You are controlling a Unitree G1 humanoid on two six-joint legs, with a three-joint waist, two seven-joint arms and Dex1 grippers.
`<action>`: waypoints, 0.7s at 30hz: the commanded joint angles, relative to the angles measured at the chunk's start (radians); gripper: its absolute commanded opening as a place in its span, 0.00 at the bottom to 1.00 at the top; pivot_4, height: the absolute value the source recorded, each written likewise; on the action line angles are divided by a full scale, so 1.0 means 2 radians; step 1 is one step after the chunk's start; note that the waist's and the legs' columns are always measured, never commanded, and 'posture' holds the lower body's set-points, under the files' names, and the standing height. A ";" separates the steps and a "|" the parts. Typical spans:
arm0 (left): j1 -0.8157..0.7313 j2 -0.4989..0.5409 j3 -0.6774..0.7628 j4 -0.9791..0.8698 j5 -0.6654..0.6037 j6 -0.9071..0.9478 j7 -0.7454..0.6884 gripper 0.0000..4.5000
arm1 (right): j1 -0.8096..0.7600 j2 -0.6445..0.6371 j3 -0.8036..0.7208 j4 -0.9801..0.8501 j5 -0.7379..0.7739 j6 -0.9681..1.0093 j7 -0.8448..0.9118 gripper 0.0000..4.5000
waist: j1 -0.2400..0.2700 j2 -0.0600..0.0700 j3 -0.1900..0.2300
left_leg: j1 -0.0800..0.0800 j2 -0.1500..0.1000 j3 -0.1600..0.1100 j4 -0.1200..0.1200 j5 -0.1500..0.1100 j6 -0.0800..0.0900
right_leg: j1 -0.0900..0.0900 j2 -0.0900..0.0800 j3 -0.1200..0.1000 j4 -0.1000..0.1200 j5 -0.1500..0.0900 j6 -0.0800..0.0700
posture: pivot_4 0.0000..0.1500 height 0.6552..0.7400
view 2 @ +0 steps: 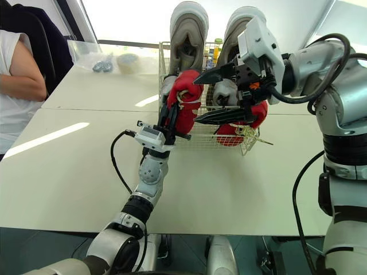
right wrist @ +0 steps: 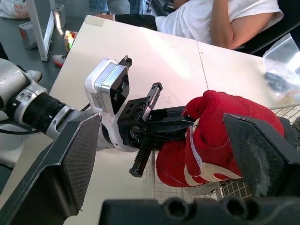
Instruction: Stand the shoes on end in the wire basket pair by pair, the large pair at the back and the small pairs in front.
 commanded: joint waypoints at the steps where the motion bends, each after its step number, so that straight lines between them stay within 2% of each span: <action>1: -0.032 -0.022 -0.011 0.039 0.017 -0.011 0.023 0.01 | -0.017 -0.011 -0.017 -0.017 0.007 0.006 -0.001 1.00 | 0.000 0.000 0.000 | 0.000 0.000 0.000 0.000 0.000 0.000 | 0.000 0.000 0.000 0.000 0.000 0.000 | 1.00 1.00; 8: 0.008 -0.017 -0.027 0.059 0.001 -0.010 0.018 0.01 | -0.012 -0.011 -0.020 -0.024 0.008 0.009 -0.006 1.00 | -0.001 0.001 0.000 | 0.000 0.000 0.000 0.001 -0.001 0.001 | 0.000 0.000 0.000 0.000 0.000 0.000 | 1.00 1.00; 14: 0.068 -0.016 -0.041 0.011 -0.049 0.025 -0.021 0.01 | -0.007 -0.009 -0.020 -0.026 0.008 0.007 -0.009 1.00 | -0.001 0.003 -0.002 | 0.000 0.001 0.000 0.001 -0.001 0.001 | 0.000 0.000 0.000 0.000 0.000 0.000 | 1.00 1.00; 17: 0.100 -0.019 -0.047 -0.028 -0.075 0.062 -0.044 0.25 | -0.007 -0.005 -0.016 -0.023 0.005 0.003 -0.011 1.00 | -0.003 0.005 -0.004 | 0.000 0.001 0.000 0.001 -0.001 0.001 | 0.000 0.000 0.000 -0.001 0.000 0.000 | 1.00 1.00; 20: 0.119 -0.017 -0.049 -0.064 -0.094 0.096 -0.060 0.60 | -0.007 -0.001 -0.014 -0.020 0.003 -0.001 -0.012 1.00 | -0.003 0.006 -0.004 | 0.000 0.001 0.001 0.001 -0.002 0.002 | 0.000 0.000 0.000 -0.001 0.000 0.000 | 1.00 1.00; 21: 0.121 -0.015 -0.047 -0.072 -0.095 0.101 -0.061 0.69 | -0.007 0.001 -0.014 -0.019 0.002 -0.003 -0.012 1.00 | -0.003 0.006 -0.004 | -0.001 0.001 0.001 0.002 -0.002 0.002 | 0.000 0.000 0.000 -0.001 0.000 0.000 | 1.00 1.00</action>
